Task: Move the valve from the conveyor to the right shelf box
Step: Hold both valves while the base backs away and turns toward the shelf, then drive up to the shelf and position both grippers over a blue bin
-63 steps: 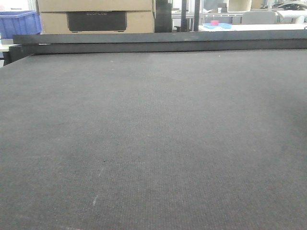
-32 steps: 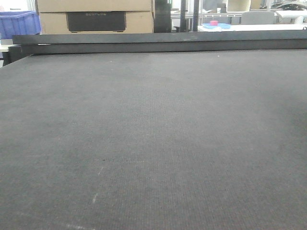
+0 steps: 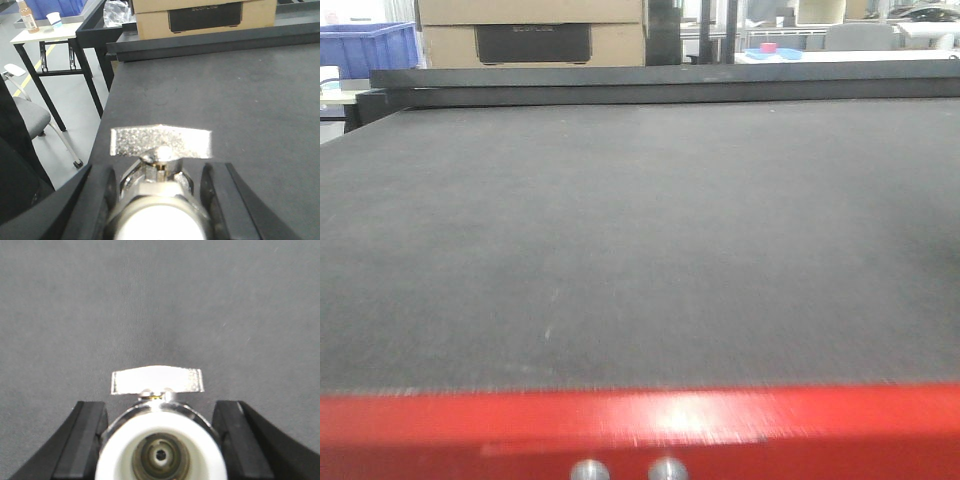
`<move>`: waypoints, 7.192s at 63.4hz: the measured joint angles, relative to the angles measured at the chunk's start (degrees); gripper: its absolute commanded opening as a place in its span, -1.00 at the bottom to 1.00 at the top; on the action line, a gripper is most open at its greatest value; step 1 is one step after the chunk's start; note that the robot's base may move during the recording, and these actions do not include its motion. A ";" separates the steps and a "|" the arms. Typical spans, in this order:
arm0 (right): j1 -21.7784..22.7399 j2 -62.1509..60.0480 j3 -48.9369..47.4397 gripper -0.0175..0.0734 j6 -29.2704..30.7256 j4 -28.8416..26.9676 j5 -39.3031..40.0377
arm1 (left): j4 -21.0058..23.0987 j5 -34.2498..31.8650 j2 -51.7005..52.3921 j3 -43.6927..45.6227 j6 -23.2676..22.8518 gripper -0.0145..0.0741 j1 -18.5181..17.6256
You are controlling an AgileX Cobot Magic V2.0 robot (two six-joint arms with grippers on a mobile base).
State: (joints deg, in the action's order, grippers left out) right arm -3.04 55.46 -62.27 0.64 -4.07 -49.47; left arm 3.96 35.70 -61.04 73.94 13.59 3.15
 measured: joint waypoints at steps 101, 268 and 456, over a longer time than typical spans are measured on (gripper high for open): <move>0.00 0.00 0.13 -0.98 0.05 -0.14 9.32 | -0.10 0.10 0.00 0.00 -0.10 -0.92 -0.04; 0.00 0.00 0.13 -0.98 0.05 -0.13 9.97 | 0.02 0.32 0.00 0.00 -0.10 -0.92 -0.04; 0.00 0.00 0.13 -0.98 0.05 -0.13 9.97 | 0.02 0.32 0.00 0.00 -0.10 -0.92 -0.04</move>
State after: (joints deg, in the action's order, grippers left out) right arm -3.04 55.46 -62.14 0.68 -4.20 -39.50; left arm 3.99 36.02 -61.04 73.94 13.49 3.10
